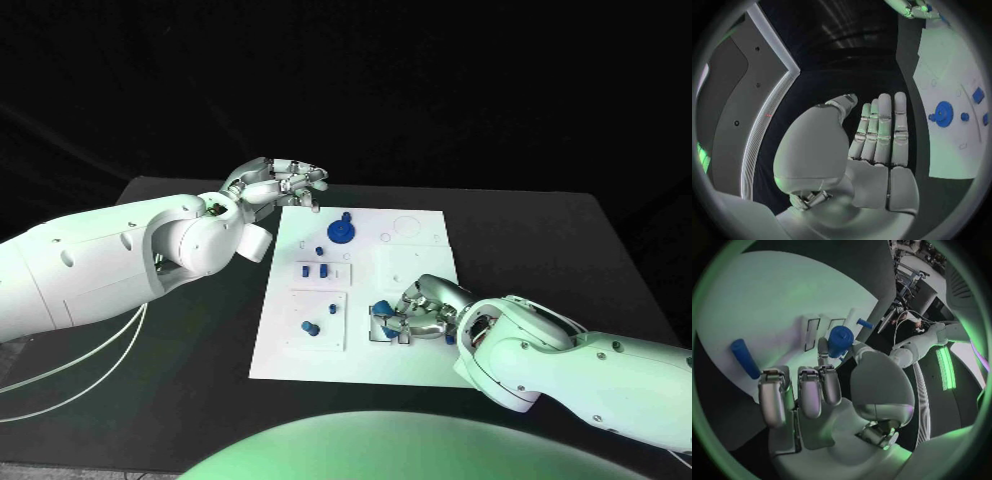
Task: Assemble the parts on the task board
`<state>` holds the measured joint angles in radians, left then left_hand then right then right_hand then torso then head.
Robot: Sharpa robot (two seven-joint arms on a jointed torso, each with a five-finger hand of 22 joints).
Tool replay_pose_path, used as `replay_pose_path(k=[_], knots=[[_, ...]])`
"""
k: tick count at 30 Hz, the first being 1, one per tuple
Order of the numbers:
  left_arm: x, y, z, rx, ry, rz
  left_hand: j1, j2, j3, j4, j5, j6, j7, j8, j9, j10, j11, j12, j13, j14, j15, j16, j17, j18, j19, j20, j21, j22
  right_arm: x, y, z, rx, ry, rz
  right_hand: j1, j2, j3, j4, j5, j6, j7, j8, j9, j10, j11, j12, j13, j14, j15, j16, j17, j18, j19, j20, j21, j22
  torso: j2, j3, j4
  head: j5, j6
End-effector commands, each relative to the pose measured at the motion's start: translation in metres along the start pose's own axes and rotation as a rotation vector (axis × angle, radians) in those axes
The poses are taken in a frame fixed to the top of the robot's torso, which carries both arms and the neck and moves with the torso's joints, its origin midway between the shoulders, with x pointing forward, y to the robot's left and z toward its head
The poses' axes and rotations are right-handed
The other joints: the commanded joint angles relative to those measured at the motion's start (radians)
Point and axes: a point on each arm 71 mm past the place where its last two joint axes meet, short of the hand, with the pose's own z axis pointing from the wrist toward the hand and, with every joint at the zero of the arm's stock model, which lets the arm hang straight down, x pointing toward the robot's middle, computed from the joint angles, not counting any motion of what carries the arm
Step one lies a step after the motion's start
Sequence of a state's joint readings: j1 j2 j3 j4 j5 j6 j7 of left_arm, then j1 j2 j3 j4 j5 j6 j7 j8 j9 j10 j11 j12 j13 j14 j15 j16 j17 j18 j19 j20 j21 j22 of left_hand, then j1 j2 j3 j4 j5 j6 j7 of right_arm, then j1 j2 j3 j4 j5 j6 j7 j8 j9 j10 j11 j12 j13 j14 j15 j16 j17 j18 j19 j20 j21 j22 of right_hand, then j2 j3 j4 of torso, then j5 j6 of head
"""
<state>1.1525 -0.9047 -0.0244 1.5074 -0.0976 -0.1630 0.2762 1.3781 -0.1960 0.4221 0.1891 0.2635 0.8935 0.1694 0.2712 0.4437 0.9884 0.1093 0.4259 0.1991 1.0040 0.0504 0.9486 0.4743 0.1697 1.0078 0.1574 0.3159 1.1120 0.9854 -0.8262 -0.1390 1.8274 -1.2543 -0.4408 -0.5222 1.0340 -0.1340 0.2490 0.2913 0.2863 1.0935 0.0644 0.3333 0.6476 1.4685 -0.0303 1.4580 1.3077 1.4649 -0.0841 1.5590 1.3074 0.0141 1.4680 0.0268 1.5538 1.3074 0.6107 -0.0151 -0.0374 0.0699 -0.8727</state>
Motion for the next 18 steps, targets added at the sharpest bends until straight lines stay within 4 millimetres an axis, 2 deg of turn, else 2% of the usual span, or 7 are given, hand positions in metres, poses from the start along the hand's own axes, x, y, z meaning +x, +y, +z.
replay_pose_path(k=[1,7,10,12,15,18], knots=[[0.0018,-0.0009,0.0002,0.006,0.016,-0.008,-0.003,0.004,-0.004,0.004,0.001,-0.007,-0.003,0.004,0.0,0.0,0.004,-0.006,-0.002,-0.004,0.001,-0.005,0.0,0.008,0.006,-0.001,-0.004,0.002,0.0007,0.0002,0.0003,0.005,0.0,-0.027,-0.017,-0.004,-0.005,0.001,-0.008,0.043,-0.034,0.0,0.004,0.041,-0.007,0.005,0.168,0.1,-0.009,0.003,0.238,-0.01,0.095,-0.006,-0.001,0.258,0.0,-0.0003,0.0011,0.0,0.0],[0.0018,-0.0009,0.0,0.005,0.016,-0.008,-0.003,0.004,-0.004,0.004,0.001,-0.007,-0.003,0.004,0.0,0.0,0.004,-0.006,-0.002,-0.004,0.001,-0.005,0.0,0.008,0.006,-0.001,-0.004,0.002,0.0016,0.0018,0.0014,-0.001,0.002,-0.032,-0.05,-0.018,-0.023,0.001,-0.052,0.047,-0.036,0.002,0.01,0.041,-0.009,0.001,0.169,0.1,-0.01,0.003,0.237,-0.01,0.094,-0.008,-0.002,0.257,0.001,-0.0006,-0.0004,0.001,0.0],[0.0018,-0.0009,-0.0001,0.005,0.016,-0.008,-0.003,0.006,-0.004,0.005,0.002,-0.008,-0.004,0.004,0.0,0.0,0.004,-0.006,-0.002,-0.004,0.001,-0.005,0.001,0.008,0.006,-0.001,-0.006,0.002,0.002,0.0025,0.0023,-0.003,0.002,-0.034,-0.077,-0.016,-0.06,0.002,-0.115,0.048,-0.036,0.004,0.015,0.04,-0.008,-0.003,0.168,0.1,-0.011,0.003,0.236,-0.009,0.093,-0.008,-0.004,0.257,-0.001,-0.0004,-0.0001,0.0,0.0],[0.0017,-0.0008,-0.0001,0.004,0.015,-0.008,-0.003,0.006,-0.004,0.005,0.002,-0.008,-0.004,0.004,0.0,0.0,0.004,-0.006,-0.002,-0.004,0.001,-0.005,0.001,0.008,0.006,-0.001,-0.006,0.002,0.0021,0.0028,0.0027,-0.005,0.002,-0.036,-0.097,-0.012,-0.107,0.004,-0.151,0.047,-0.035,0.004,0.019,0.038,-0.008,-0.007,0.167,0.1,-0.01,0.002,0.235,-0.009,0.092,-0.008,-0.006,0.256,-0.001,-0.0006,0.0003,0.0,0.0],[0.0015,-0.0008,-0.0003,0.004,0.015,-0.008,-0.003,0.006,-0.004,0.005,0.002,-0.008,-0.004,0.004,0.0,0.0,0.004,-0.006,-0.002,-0.004,0.001,-0.005,0.001,0.008,0.006,-0.001,-0.006,0.002,0.0023,0.0038,0.0031,-0.01,0.001,-0.039,-0.114,-0.004,-0.15,0.004,-0.15,0.046,-0.035,0.004,0.022,0.038,-0.007,-0.01,0.167,0.1,-0.009,0.002,0.235,-0.008,0.091,-0.007,-0.009,0.255,-0.001,-0.0008,0.0005,0.0,0.0],[0.0014,-0.0008,-0.0003,0.004,0.014,-0.008,-0.003,0.006,-0.004,0.005,0.002,-0.008,-0.004,0.004,0.0,0.0,0.004,-0.006,-0.002,-0.004,0.001,-0.005,0.001,0.008,0.006,-0.001,-0.006,0.002,0.0024,0.0045,0.0034,-0.015,-0.002,-0.041,-0.139,0.021,-0.22,0.003,-0.081,0.042,-0.033,0.003,0.027,0.035,-0.006,-0.018,0.164,0.099,-0.009,0.001,0.232,-0.007,0.089,-0.007,-0.013,0.254,-0.001,-0.0008,0.0003,0.0,0.0]])
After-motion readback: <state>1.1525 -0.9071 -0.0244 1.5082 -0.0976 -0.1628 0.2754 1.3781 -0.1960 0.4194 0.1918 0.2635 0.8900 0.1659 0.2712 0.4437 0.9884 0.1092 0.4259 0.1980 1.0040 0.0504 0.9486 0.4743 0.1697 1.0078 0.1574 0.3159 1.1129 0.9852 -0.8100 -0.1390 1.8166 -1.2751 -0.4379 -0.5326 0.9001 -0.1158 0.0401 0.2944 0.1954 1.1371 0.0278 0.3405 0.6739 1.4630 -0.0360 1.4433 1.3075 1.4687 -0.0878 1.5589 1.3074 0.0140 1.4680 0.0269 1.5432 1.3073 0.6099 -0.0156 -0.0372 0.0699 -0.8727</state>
